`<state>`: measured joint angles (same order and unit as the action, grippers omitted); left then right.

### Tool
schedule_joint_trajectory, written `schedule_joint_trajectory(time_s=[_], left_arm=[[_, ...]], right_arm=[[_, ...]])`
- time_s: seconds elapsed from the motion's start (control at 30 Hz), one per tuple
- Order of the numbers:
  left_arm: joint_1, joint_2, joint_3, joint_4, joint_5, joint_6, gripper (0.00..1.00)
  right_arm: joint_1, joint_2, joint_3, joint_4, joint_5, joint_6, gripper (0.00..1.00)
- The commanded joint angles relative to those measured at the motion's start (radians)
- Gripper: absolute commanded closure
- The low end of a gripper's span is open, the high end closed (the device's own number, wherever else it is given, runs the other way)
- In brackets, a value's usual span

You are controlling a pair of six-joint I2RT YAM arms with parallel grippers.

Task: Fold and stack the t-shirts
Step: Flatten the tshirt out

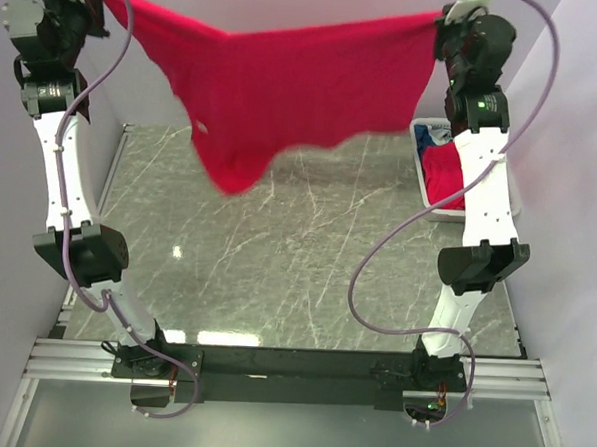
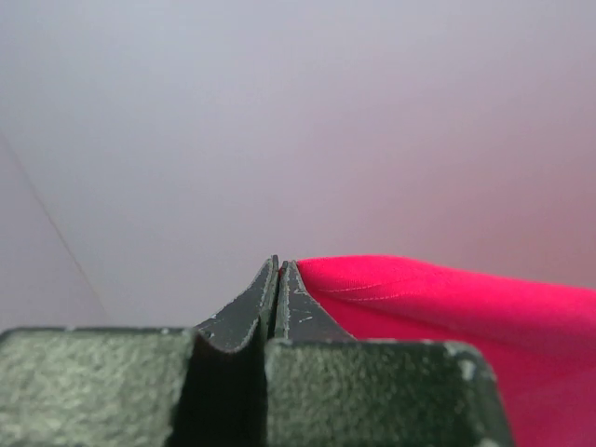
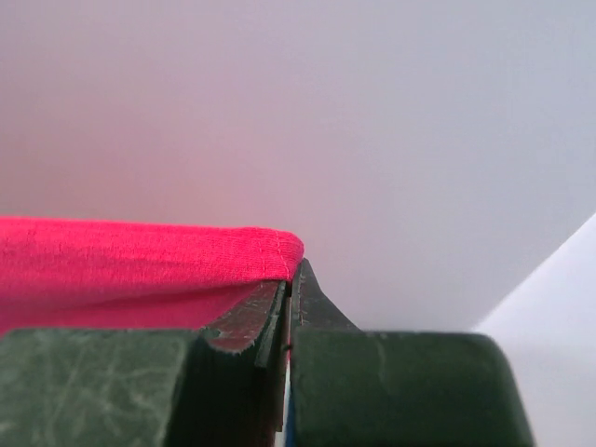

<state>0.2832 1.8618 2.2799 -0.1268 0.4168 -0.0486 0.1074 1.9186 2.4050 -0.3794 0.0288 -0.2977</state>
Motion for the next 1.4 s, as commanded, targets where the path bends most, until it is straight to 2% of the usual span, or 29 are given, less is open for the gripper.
schedule_joint_trajectory(time_s=[0.0, 0.13, 0.27, 0.4, 0.47, 0.5, 0.63, 0.7, 0.73, 0.77, 0.9, 0.97, 1.07, 1.1, 1.13, 1.2, 1.23, 1.37], left_arm=[[0.004, -0.096, 0.012, 0.332, -0.116, -0.042, 0.99], [0.036, -0.130, -0.068, 0.430, -0.150, -0.039, 0.99], [0.051, -0.165, -0.175, 0.386, -0.033, -0.018, 1.00], [0.053, -0.280, -0.541, 0.412, 0.022, 0.120, 1.00], [0.069, -0.351, -0.659, 0.404, 0.057, 0.189, 1.00], [0.080, -0.375, -0.777, 0.412, 0.069, 0.197, 1.00], [0.158, -0.515, -1.000, 0.351, 0.231, 0.248, 1.00], [0.172, -0.568, -1.092, 0.224, 0.296, 0.358, 1.00], [0.171, -0.584, -1.121, 0.160, 0.339, 0.478, 1.00], [0.172, -0.599, -1.151, 0.047, 0.350, 0.540, 1.00], [0.174, -0.644, -1.306, -0.141, 0.326, 0.775, 1.00], [0.180, -0.645, -1.315, -0.209, 0.307, 0.857, 1.00], [0.221, -0.644, -1.242, -0.435, 0.347, 0.972, 1.00], [0.232, -0.642, -1.217, -0.614, 0.371, 1.025, 1.00], [0.246, -0.642, -1.194, -0.704, 0.375, 1.152, 1.00], [0.260, -0.654, -1.159, -0.863, 0.350, 1.266, 1.00], [0.273, -0.664, -1.157, -0.989, 0.334, 1.376, 1.00], [0.284, -0.748, -1.258, -1.160, 0.220, 1.569, 1.00]], right_arm=[[-0.021, -0.081, 0.028, 0.368, 0.044, 0.031, 1.00], [-0.021, -0.050, -0.023, 0.424, -0.001, 0.014, 1.00], [-0.029, -0.046, -0.137, 0.454, -0.026, 0.019, 1.00], [-0.032, -0.081, -0.286, 0.435, -0.104, 0.016, 1.00], [-0.029, -0.110, -0.420, 0.435, -0.151, -0.010, 1.00], [-0.031, -0.147, -0.470, 0.439, -0.167, -0.024, 1.00], [-0.031, -0.259, -0.752, 0.435, -0.204, -0.101, 1.00], [-0.032, -0.328, -0.873, 0.397, -0.249, -0.135, 1.00], [-0.031, -0.346, -0.911, 0.384, -0.272, -0.179, 1.00], [-0.031, -0.378, -0.947, 0.349, -0.285, -0.205, 1.00], [-0.012, -0.405, -1.073, 0.191, -0.313, -0.305, 1.00], [-0.011, -0.403, -1.086, 0.115, -0.305, -0.330, 1.00], [-0.015, -0.430, -1.092, 0.021, -0.319, -0.369, 1.00], [-0.015, -0.446, -1.113, -0.040, -0.322, -0.411, 1.00], [-0.014, -0.469, -1.133, -0.067, -0.328, -0.434, 1.00], [-0.015, -0.545, -1.211, -0.137, -0.343, -0.486, 1.00], [-0.017, -0.576, -1.243, -0.157, -0.346, -0.545, 1.00], [-0.008, -0.726, -1.385, -0.266, -0.353, -0.658, 1.00]])
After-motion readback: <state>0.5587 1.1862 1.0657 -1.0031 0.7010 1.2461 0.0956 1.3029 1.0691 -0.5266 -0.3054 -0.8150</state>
